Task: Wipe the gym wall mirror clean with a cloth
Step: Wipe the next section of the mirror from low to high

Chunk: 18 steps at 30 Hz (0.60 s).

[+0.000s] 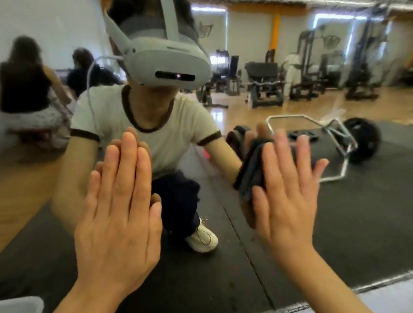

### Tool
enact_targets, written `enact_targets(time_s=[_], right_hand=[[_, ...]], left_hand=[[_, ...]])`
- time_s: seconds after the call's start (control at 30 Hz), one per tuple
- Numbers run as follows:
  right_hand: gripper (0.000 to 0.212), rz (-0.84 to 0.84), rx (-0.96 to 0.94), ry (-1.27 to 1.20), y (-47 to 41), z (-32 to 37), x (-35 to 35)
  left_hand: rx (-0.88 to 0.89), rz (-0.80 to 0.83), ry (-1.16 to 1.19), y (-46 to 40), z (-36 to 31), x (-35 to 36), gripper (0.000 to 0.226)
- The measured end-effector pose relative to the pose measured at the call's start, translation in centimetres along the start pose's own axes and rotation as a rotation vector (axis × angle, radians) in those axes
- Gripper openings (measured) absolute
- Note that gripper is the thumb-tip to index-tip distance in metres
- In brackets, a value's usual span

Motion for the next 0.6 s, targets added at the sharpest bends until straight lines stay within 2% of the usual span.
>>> enact_targets(time_s=[0.1, 0.17, 0.23, 0.27, 0.33, 0.4, 0.43, 0.47, 0.5, 0.6], right_hand=[[0.053, -0.142, 0.504, -0.048, 2.5, -6.5, -1.9], [0.054, -0.262, 0.701, -0.049, 2.5, -5.3, -1.4], [0.055, -0.256, 0.673, -0.078, 1.0, -0.7, 0.0], [0.054, -0.214, 0.562, -0.097, 0.2, 2.3, 0.8], [0.054, -0.077, 0.223, -0.111, -0.1, 7.8, 2.0], [0.058, 0.035, -0.078, -0.044, 0.7, 8.4, 2.3], [0.059, 0.051, -0.151, -0.023, 1.2, 6.7, 2.0], [0.059, 0.056, -0.163, 0.005, 2.1, 4.4, 1.5], [0.057, 0.051, -0.096, 0.017, 2.9, 1.8, 0.7], [0.055, -0.009, 0.333, -0.017, 5.0, -3.7, -1.6]], left_hand=[[-0.006, -0.002, 0.001, 0.1, 0.0, 0.0, 0.069], [-0.01, -0.007, -0.009, 0.1, -0.1, 0.0, 0.068], [-0.016, -0.002, -0.017, 0.0, -0.1, 0.0, 0.069], [-0.017, 0.0, -0.018, 0.0, -0.1, -0.1, 0.069], [-0.008, -0.005, -0.028, 0.1, -0.2, -0.1, 0.068], [-0.012, -0.012, -0.015, -0.1, -0.2, -0.2, 0.067], [-0.017, -0.01, 0.004, -0.2, -0.1, -0.3, 0.067], [-0.017, -0.009, 0.035, -0.2, -0.1, -0.5, 0.066], [-0.007, 0.0, 0.075, -0.1, -0.2, -0.8, 0.066], [0.005, 0.035, 0.184, 0.7, 0.9, -1.7, 0.067]])
Point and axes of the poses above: each hand's wrist, its own y-axis away from the middle knuckle, its own x-axis out of the palm, z = x × y, the point moved 3 cm from there along -y, towards the middle knuckle, and after that the axes turned 11 degrees about -x, right-handed, at the moved point
